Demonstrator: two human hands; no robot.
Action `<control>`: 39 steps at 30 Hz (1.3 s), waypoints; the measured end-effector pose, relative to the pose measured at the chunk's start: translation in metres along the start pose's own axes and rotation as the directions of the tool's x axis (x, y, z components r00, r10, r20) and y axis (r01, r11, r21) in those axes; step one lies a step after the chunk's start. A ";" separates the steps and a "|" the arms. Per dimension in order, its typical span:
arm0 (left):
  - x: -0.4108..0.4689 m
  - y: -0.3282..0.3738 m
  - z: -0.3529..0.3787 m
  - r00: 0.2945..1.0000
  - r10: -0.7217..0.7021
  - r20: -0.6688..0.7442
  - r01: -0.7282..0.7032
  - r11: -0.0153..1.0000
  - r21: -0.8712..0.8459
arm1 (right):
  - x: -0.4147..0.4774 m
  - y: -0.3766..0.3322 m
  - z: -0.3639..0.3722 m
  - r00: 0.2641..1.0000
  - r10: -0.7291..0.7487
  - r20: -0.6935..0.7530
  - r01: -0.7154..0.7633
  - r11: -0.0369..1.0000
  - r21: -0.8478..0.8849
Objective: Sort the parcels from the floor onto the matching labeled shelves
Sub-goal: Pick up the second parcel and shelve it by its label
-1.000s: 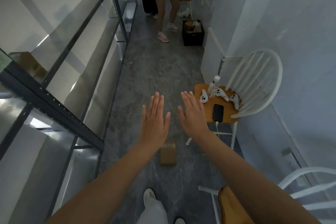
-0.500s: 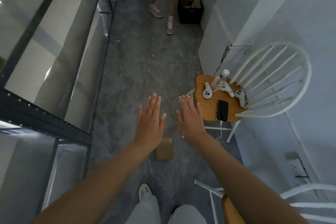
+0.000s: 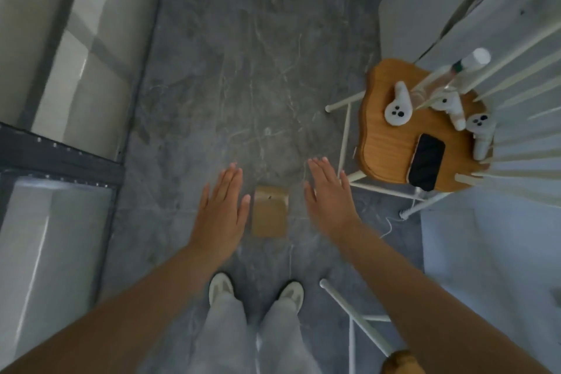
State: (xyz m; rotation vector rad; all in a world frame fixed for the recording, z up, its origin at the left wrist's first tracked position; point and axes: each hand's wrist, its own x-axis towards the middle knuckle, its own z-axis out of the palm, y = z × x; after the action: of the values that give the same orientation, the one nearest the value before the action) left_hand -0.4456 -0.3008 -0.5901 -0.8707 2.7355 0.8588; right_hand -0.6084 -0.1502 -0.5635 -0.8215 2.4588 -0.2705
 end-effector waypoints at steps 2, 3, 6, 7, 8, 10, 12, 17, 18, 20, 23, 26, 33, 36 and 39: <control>0.013 -0.023 0.040 0.999 -0.030 0.023 0.029 0.999 0.030 | 0.026 0.022 0.035 0.999 0.020 0.028 -0.020 1.000 -0.013; 0.018 -0.036 0.060 0.998 -0.048 0.039 0.047 0.998 0.042 | 0.037 0.033 0.054 0.998 0.037 0.046 -0.037 0.999 -0.012; 0.032 -0.076 0.125 0.989 -0.083 0.121 0.073 0.994 0.081 | 0.065 0.068 0.121 0.986 0.118 0.117 -0.121 0.992 0.020; 0.037 -0.089 0.146 0.983 -0.099 0.153 0.085 0.992 0.097 | 0.073 0.079 0.147 0.978 0.149 0.145 -0.155 0.987 0.031; 0.043 -0.102 0.167 0.977 -0.113 0.183 0.094 0.989 0.111 | 0.081 0.090 0.172 0.969 0.181 0.166 -0.191 0.980 0.050; 0.053 -0.125 0.205 0.962 -0.141 0.236 0.118 0.987 0.106 | 0.092 0.110 0.220 0.946 0.232 0.226 -0.257 0.962 0.087; 0.064 -0.138 0.238 0.946 -0.199 0.256 0.196 0.980 0.038 | 0.103 0.126 0.258 0.916 0.274 0.293 -0.327 0.933 0.149; 0.099 -0.158 0.323 0.817 -0.439 0.373 0.546 0.798 -0.257 | 0.140 0.159 0.337 0.824 0.410 0.391 -0.554 0.727 0.406; 0.108 -0.161 0.339 0.796 -0.467 0.384 0.584 0.759 -0.287 | 0.147 0.163 0.348 0.811 0.420 0.408 -0.577 0.690 0.437; 0.125 -0.167 0.365 0.745 -0.533 0.401 0.662 0.663 -0.349 | 0.163 0.171 0.369 0.775 0.446 0.449 -0.629 0.612 0.479; 0.142 -0.179 0.392 0.654 -0.606 0.454 0.755 0.485 -0.441 | 0.181 0.176 0.397 0.735 0.452 0.505 -0.677 0.510 0.530; 0.139 -0.191 0.405 0.586 -0.594 0.551 0.800 0.319 -0.508 | 0.184 0.171 0.408 0.707 0.427 0.563 -0.707 0.438 0.556; 0.109 -0.195 0.343 0.482 -0.559 0.674 0.862 0.165 -0.480 | 0.154 0.132 0.353 0.705 0.342 0.622 -0.709 0.367 0.602; 0.100 -0.186 0.295 0.501 -0.587 0.636 0.835 0.136 -0.533 | 0.145 0.098 0.323 0.736 0.321 0.596 -0.677 0.376 0.633; 0.092 -0.168 0.230 0.564 -0.584 0.584 0.785 0.159 -0.599 | 0.133 0.051 0.279 0.786 0.288 0.547 -0.618 0.363 0.697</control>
State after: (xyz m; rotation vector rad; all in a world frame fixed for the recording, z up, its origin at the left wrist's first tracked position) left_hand -0.4335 -0.3285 -0.8874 -1.8239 1.1912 1.8259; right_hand -0.5724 -0.1960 -0.8716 0.2894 1.7244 -0.9521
